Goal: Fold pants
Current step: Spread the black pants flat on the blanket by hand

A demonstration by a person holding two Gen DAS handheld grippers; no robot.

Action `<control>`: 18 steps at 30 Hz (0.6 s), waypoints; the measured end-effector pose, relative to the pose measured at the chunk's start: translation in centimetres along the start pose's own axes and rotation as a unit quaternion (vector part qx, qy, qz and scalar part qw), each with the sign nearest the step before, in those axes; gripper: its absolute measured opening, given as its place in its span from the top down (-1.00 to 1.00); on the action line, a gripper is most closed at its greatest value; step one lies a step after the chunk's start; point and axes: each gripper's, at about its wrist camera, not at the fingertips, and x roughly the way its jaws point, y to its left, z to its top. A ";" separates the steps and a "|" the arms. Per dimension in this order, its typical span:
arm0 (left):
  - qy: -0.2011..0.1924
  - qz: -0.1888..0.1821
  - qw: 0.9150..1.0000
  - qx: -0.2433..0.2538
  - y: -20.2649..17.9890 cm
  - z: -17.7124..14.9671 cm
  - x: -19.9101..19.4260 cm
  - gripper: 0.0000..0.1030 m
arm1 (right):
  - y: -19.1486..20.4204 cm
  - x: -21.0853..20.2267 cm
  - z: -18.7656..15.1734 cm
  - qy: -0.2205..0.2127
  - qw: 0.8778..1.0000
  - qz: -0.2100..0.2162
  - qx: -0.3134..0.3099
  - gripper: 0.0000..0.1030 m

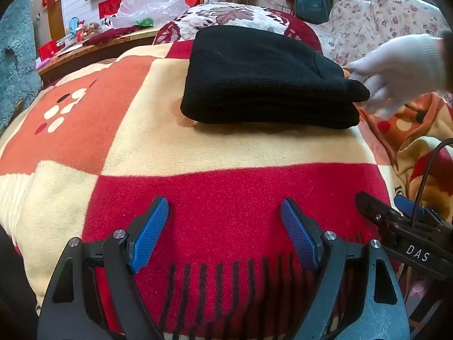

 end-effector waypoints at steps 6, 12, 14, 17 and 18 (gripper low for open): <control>0.000 0.004 1.000 0.004 0.0 -0.2 -0.1 -0.60 | 0.0 0.0 0.0 0.000 1.000 -0.001 -0.001 -1.00; 0.000 0.005 1.000 0.004 -0.1 0.0 0.0 -0.60 | 0.0 0.0 0.0 -0.001 1.000 0.000 0.000 -1.00; 0.000 0.006 1.000 0.005 -0.1 0.0 0.0 -0.60 | 0.0 0.0 0.0 -0.001 1.000 0.000 0.000 -1.00; 0.000 0.007 1.000 0.005 0.0 0.0 0.0 -0.60 | 0.0 0.0 0.0 -0.001 1.000 0.000 0.000 -1.00; 0.000 0.007 1.000 0.006 0.0 0.0 0.0 -0.60 | 0.0 0.0 0.0 -0.001 1.000 0.000 0.000 -1.00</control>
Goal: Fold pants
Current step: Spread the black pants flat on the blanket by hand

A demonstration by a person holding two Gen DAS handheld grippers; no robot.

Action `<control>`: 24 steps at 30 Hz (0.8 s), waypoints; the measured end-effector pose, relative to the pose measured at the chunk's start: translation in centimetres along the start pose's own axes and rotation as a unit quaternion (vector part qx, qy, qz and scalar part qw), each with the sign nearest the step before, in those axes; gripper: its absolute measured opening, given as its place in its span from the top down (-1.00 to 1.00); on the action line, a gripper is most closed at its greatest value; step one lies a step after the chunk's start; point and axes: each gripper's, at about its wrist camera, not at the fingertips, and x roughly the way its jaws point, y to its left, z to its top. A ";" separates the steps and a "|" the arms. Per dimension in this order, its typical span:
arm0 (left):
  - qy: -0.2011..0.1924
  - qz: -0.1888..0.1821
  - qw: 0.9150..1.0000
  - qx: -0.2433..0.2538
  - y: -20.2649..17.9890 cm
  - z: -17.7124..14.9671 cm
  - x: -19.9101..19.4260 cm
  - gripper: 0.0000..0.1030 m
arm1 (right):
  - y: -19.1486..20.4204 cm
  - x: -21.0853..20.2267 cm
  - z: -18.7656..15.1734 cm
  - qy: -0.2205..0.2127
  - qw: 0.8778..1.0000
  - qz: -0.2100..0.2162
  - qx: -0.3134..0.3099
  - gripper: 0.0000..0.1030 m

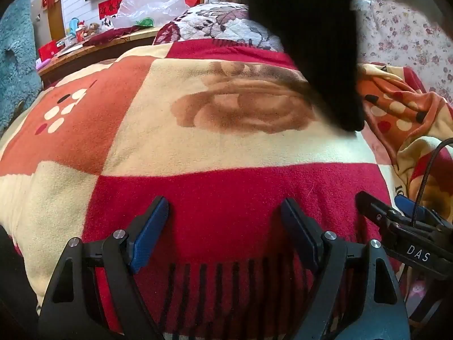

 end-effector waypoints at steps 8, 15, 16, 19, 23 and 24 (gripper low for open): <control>0.000 0.001 1.000 0.000 -0.3 0.1 0.0 -0.60 | 0.0 0.0 0.0 0.000 1.000 0.000 0.000 -1.00; 0.000 0.001 1.000 0.001 -0.3 0.2 0.0 -0.60 | 0.0 0.0 0.0 0.000 1.000 0.000 0.000 -1.00; 0.000 0.001 1.000 0.001 -0.3 0.1 0.0 -0.60 | 0.0 0.0 0.0 0.000 1.000 0.000 0.000 -1.00; 0.000 0.001 1.000 0.001 -0.3 0.1 0.0 -0.60 | 0.0 0.0 0.0 0.000 1.000 0.000 0.000 -1.00; 0.000 0.000 1.000 0.000 -0.3 0.2 0.0 -0.60 | 0.0 0.0 0.0 0.001 1.000 0.000 0.000 -1.00; 0.000 0.001 1.000 0.000 -0.3 0.2 0.0 -0.60 | 0.0 0.0 0.0 0.001 1.000 0.000 0.000 -1.00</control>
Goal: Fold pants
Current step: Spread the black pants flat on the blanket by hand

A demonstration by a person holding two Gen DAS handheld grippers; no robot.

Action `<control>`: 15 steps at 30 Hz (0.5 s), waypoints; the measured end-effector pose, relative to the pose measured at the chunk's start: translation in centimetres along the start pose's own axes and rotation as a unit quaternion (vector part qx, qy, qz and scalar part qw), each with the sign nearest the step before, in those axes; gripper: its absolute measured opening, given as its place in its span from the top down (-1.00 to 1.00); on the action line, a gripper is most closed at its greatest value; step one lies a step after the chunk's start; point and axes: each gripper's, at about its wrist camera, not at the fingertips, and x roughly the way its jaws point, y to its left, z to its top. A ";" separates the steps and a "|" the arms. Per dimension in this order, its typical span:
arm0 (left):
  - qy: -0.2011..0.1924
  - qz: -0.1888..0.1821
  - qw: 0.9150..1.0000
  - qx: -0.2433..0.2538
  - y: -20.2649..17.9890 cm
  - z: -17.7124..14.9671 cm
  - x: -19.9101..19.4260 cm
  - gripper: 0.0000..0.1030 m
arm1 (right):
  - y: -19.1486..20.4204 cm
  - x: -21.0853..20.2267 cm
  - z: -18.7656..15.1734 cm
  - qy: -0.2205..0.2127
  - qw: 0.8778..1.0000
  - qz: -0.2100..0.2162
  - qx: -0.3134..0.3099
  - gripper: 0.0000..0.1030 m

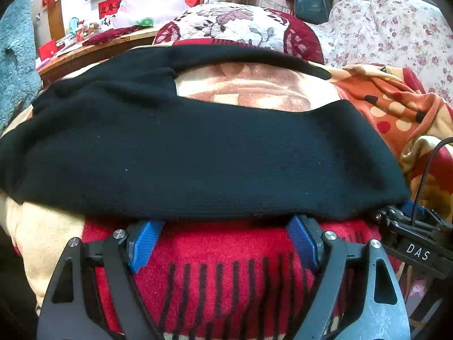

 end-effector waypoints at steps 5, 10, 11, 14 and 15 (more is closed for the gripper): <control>0.000 0.000 1.000 0.000 0.0 0.0 0.0 -0.60 | 0.0 -0.2 -0.1 0.000 1.000 0.000 0.000 -1.00; 0.000 0.000 1.000 0.000 0.1 0.0 0.0 -0.60 | 0.1 0.0 0.0 -0.001 1.000 0.001 0.000 -1.00; 0.000 0.000 1.000 0.000 0.1 0.1 0.0 -0.60 | 0.1 0.0 -0.2 -0.001 1.000 0.001 0.000 -1.00; 0.000 0.000 1.000 0.000 0.1 0.0 0.0 -0.60 | 0.1 0.0 -0.2 -0.001 1.000 0.000 0.000 -1.00; 0.000 0.000 1.000 0.000 0.1 0.0 0.0 -0.60 | 0.1 -0.1 -0.2 -0.001 1.000 0.000 0.000 -1.00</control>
